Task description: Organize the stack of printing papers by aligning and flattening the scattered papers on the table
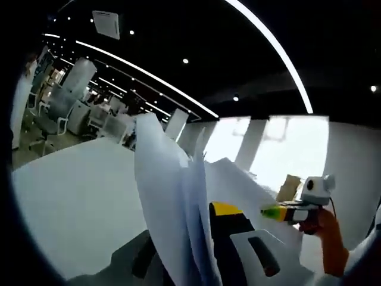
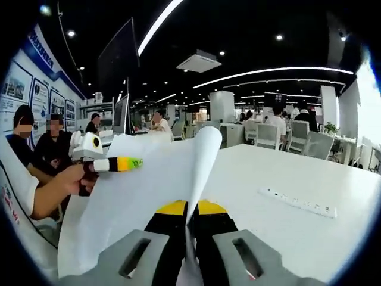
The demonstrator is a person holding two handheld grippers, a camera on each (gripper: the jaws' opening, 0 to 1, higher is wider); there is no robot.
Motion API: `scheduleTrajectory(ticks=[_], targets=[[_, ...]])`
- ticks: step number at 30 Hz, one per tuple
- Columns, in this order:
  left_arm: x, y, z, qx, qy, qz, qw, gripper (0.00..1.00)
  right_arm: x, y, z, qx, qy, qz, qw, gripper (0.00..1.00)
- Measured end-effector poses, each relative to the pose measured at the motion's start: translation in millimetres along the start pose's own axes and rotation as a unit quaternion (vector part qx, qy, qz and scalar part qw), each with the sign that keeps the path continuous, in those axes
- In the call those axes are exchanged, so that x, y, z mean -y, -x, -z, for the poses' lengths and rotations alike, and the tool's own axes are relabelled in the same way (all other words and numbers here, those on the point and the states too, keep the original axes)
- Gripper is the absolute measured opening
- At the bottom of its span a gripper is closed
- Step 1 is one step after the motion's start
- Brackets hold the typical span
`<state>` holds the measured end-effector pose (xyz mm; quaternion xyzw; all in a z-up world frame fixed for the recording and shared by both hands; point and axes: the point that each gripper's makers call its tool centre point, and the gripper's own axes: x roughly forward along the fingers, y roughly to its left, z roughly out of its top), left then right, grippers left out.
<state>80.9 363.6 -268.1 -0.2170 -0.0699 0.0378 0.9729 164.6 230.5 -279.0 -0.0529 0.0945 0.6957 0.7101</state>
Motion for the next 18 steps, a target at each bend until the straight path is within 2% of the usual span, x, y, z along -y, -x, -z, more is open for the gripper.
scheduleTrajectory(ticks=[6, 18], targets=[[3.6, -0.8, 2.6, -0.004, -0.002, 0.001, 1.0, 0.11, -12.6, -8.6, 9.1, -0.006, -0.003, -0.011, 0.9999, 0.0], [4.5, -1.3, -0.6, -0.002, -0.008, 0.001, 1.0, 0.11, -27.6, -16.1, 8.4, -0.004, -0.008, -0.026, 0.9996, 0.0]])
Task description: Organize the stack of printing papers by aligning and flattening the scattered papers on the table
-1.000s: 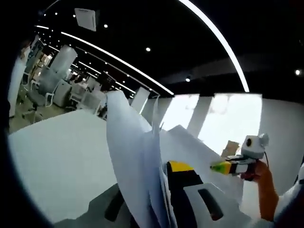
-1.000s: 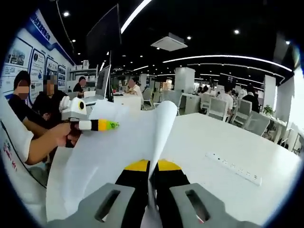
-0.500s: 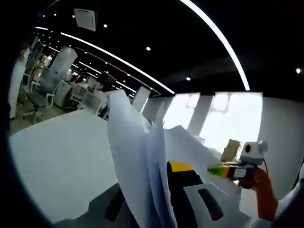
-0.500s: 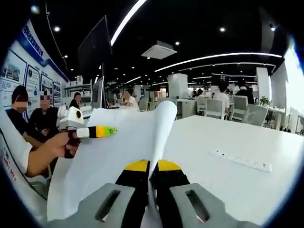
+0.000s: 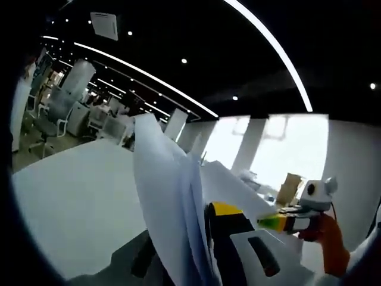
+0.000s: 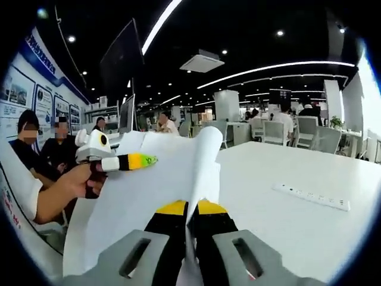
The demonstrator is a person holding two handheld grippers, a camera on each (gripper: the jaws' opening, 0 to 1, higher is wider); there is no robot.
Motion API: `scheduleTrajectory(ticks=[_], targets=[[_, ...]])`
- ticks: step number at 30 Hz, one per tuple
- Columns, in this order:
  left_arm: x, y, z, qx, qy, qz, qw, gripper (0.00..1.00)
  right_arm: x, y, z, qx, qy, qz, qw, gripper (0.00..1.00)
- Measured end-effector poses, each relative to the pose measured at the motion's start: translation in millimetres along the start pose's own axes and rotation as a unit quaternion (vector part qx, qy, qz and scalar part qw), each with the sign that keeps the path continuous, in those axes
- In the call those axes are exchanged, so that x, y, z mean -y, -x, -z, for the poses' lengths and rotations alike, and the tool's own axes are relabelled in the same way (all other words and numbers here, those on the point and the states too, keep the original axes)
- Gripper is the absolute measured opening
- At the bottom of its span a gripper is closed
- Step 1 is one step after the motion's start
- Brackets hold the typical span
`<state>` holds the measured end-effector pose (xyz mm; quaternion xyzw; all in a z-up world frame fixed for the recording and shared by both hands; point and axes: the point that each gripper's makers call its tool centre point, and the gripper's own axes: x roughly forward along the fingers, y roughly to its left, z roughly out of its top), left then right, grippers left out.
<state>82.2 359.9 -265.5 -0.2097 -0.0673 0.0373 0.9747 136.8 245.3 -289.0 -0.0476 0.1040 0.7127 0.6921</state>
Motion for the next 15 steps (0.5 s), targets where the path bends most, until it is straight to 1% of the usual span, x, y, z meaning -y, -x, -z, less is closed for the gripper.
scheduleTrajectory(ticks=[15], targets=[[-1.7, -2.7, 0.0, -0.001, -0.002, -0.002, 1.0, 0.11, -10.8, -5.6, -1.3, -0.001, 0.003, -0.009, 1.0, 0.0]])
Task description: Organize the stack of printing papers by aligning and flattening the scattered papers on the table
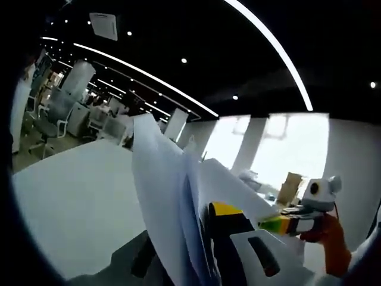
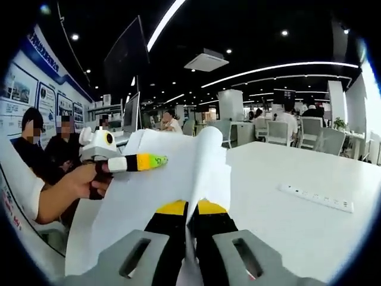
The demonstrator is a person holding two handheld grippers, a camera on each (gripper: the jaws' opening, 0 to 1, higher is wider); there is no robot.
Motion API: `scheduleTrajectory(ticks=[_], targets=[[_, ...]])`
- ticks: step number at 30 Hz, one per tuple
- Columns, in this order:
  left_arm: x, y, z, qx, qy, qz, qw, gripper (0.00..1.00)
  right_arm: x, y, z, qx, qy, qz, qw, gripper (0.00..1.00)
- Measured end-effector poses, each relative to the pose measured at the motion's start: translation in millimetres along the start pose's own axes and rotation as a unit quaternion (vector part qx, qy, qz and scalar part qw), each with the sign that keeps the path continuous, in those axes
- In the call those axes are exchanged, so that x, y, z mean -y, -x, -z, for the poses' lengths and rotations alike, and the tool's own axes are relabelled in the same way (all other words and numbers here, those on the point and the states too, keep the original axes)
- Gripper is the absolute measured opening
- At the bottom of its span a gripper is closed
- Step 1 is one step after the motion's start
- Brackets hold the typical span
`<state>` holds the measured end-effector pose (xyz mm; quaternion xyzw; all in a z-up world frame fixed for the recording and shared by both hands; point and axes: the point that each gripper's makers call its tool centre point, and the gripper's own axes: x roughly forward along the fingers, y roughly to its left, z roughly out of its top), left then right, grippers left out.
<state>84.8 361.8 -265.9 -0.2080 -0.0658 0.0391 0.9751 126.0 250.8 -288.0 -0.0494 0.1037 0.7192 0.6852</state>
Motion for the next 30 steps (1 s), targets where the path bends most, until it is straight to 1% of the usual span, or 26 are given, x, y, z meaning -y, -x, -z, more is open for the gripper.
scheduleTrajectory(ticks=[10, 12, 14, 18, 20, 22, 23, 24, 26, 28, 30], targets=[[0.7, -3.3, -0.3, 0.001, 0.002, 0.0, 1.0, 0.11, -7.0, -3.6, -2.0, 0.003, -0.004, -0.001, 1.0, 0.0], [0.2, -4.2, -0.2, 0.001, 0.003, -0.001, 1.0, 0.11, -9.1, -6.0, -2.3, 0.001, 0.004, 0.004, 1.0, 0.0], [-0.5, -4.8, -0.3, 0.002, 0.003, -0.002, 1.0, 0.11, -12.4, -7.5, -2.2, 0.0, 0.009, 0.002, 1.0, 0.0], [-1.4, -5.0, 0.0, 0.002, 0.003, -0.004, 1.0, 0.11, -16.5, -10.3, -1.8, 0.0, 0.007, -0.001, 1.0, 0.0], [-1.3, -5.3, 0.0, 0.003, -0.001, -0.005, 1.0, 0.1, -17.8, -11.1, -1.5, 0.0, 0.009, -0.003, 1.0, 0.0], [-0.5, -6.0, -0.8, 0.006, -0.019, -0.006, 0.9998, 0.08, -17.8, -11.3, -1.9, 0.001, 0.01, -0.002, 0.9999, 0.01], [0.5, -6.3, -1.5, 0.009, -0.024, -0.005, 0.9997, 0.07, -18.3, -11.4, -1.6, 0.0, 0.015, -0.003, 0.9999, 0.02], [0.6, -6.4, -2.6, 0.011, -0.026, -0.006, 0.9996, 0.07, -18.1, -11.2, 0.8, -0.005, 0.03, -0.005, 0.9995, 0.05], [1.1, -6.5, -4.7, 0.015, -0.028, -0.004, 0.9995, 0.06, -15.0, -10.6, 4.9, -0.013, 0.057, -0.004, 0.9983, 0.12], [1.0, -6.3, -5.8, 0.017, -0.028, -0.004, 0.9995, 0.06, -5.3, -6.2, 0.8, -0.003, 0.057, 0.017, 0.9982, 0.17], [0.7, -5.9, -5.9, 0.016, -0.029, -0.005, 0.9994, 0.06, 1.7, 0.2, -11.0, 0.021, 0.039, 0.028, 0.9986, 0.2]])
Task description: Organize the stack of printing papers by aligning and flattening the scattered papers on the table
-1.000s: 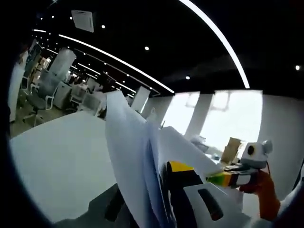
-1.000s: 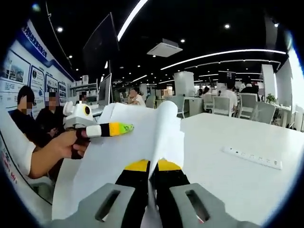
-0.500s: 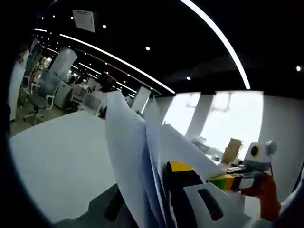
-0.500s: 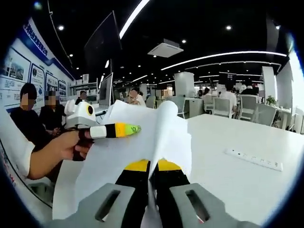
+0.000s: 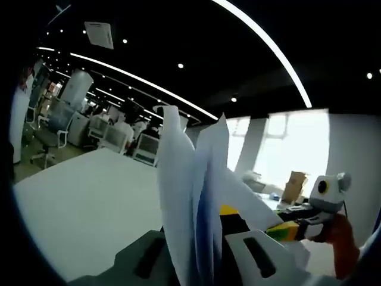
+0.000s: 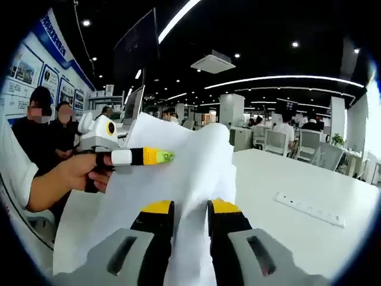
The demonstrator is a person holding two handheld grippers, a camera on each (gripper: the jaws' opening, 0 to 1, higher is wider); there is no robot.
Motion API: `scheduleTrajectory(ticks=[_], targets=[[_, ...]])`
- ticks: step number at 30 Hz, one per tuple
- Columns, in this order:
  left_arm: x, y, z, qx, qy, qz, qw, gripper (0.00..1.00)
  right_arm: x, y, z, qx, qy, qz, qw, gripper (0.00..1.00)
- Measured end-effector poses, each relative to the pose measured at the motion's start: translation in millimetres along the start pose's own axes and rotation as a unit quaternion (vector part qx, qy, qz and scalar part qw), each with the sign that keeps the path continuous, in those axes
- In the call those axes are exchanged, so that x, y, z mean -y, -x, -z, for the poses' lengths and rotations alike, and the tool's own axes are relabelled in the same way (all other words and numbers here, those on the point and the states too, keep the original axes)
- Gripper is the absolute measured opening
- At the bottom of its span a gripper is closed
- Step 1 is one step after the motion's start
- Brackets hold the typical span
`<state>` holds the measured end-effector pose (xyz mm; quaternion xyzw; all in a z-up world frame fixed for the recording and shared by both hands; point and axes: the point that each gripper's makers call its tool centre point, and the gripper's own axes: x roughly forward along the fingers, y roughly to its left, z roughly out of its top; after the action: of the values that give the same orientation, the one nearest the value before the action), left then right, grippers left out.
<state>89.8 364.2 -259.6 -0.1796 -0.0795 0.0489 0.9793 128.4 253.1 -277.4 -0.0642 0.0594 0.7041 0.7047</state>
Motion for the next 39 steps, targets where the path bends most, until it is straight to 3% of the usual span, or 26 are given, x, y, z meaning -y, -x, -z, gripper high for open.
scheduleTrajectory(ticks=[5, 7, 11, 14, 21, 28, 33, 39], targets=[[0.1, 0.4, 0.8, 0.0, -0.002, -0.001, 1.0, 0.06, 24.2, 16.0, -18.6, 0.035, 0.004, 0.044, 0.9984, 0.24], [-1.2, 0.7, 0.9, -0.001, -0.002, -0.004, 1.0, 0.06, 34.8, 23.6, -29.8, 0.066, -0.006, 0.066, 0.9956, 0.25], [-0.4, 1.2, 0.3, 0.0, -0.007, -0.004, 1.0, 0.06, 46.5, 29.4, -28.8, 0.059, -0.005, 0.083, 0.9948, 0.27], [0.5, 1.4, -0.1, 0.0, -0.01, -0.003, 0.9999, 0.06, 51.3, 23.0, -18.3, 0.041, -0.001, 0.092, 0.9949, 0.28], [5.9, 2.5, -4.2, 0.006, -0.008, 0.007, 0.9999, 0.06, 39.8, -9.9, 26.0, -0.023, -0.003, 0.071, 0.9972, 0.27], [10.3, 3.2, -7.8, 0.01, -0.001, 0.02, 0.9998, 0.06, 67.0, -13.6, 58.3, -0.075, -0.011, 0.118, 0.9901, 0.25], [13.6, 4.9, -8.6, 0.01, -0.003, 0.025, 0.9996, 0.06, 75.4, -8.9, 61.7, -0.069, -0.025, 0.123, 0.9896, 0.25], [10.9, 12.2, -17.3, 0.021, 0.006, 0.024, 0.9995, 0.06, 81.7, 13.1, 42.5, -0.057, -0.018, 0.14, 0.9883, 0.25]])
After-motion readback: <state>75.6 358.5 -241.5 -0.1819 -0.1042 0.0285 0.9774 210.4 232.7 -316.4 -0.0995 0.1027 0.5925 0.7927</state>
